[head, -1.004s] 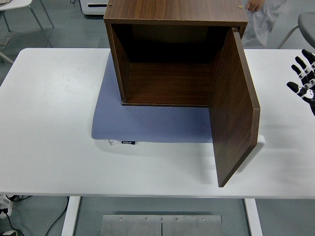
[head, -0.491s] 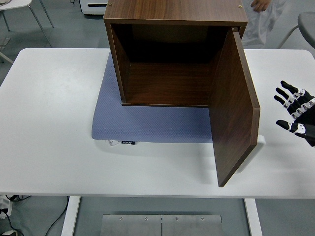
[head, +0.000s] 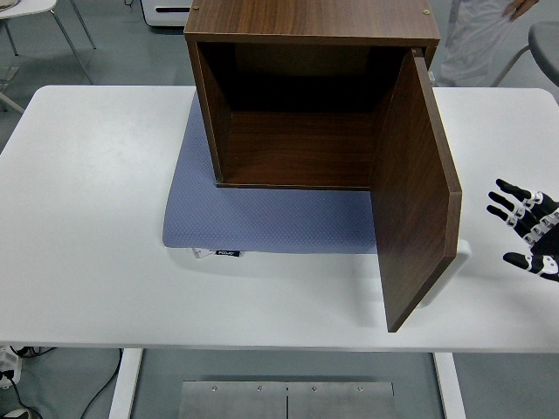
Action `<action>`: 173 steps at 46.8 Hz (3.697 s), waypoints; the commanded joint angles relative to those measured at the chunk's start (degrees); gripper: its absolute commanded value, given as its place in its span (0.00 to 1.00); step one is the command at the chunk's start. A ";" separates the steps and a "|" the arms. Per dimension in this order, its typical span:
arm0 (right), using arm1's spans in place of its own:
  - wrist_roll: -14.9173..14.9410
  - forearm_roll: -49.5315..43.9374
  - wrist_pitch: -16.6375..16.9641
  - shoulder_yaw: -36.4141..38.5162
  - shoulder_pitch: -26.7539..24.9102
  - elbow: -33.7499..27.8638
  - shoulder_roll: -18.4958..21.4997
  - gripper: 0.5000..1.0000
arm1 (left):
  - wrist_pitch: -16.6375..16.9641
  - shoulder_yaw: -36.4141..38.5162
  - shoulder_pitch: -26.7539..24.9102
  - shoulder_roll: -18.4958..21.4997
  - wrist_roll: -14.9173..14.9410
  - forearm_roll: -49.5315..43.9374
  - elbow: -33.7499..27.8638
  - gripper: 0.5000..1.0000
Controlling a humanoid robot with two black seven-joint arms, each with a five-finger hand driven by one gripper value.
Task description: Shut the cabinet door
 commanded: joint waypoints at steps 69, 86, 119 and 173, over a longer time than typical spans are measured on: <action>0.00 -10.91 7.19 -0.45 -4.32 5.95 3.88 1.00 | -0.01 0.00 0.00 0.00 -0.01 -0.03 0.00 1.00; 0.00 -13.11 7.19 -3.69 0.60 5.95 6.60 1.00 | -0.01 0.00 0.00 0.00 -0.01 -0.03 0.00 1.00; 0.00 -13.81 7.19 -10.46 10.80 5.95 12.31 1.00 | -0.01 0.00 0.00 0.00 0.08 0.06 0.00 1.00; 0.00 -14.34 6.56 -13.63 17.83 2.88 23.65 1.00 | -0.01 0.00 0.00 0.00 0.08 -0.03 0.00 1.00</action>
